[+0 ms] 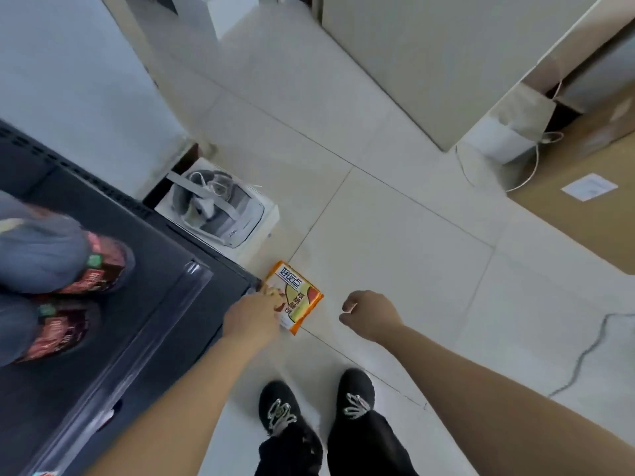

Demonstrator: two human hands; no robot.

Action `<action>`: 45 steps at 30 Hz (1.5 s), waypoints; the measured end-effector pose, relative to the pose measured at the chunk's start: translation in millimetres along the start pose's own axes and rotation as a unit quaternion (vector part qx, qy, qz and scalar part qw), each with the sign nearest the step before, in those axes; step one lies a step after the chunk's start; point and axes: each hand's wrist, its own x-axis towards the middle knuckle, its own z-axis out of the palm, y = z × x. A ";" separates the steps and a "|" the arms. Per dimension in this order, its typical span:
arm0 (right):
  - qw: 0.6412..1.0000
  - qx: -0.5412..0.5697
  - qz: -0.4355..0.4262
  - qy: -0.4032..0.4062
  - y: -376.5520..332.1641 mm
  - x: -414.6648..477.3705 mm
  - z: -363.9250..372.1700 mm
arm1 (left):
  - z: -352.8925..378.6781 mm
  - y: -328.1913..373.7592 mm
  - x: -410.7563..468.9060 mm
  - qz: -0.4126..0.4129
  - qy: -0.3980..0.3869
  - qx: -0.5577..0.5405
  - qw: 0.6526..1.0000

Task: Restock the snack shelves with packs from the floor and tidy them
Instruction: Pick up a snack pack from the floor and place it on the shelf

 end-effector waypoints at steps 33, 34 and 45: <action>0.898 0.421 0.120 0.033 61.1 217.1 122.0 | 184.4 2.6 206.3 -0.131 0.000 -0.261 0.956; 0.904 0.411 0.108 0.047 58.5 202.9 108.1 | 169.5 9.5 193.2 -0.127 0.007 -0.275 0.953; 0.937 0.300 0.044 0.173 -3.2 13.4 -25.9 | -17.1 69.8 8.0 -0.122 0.045 -0.398 0.908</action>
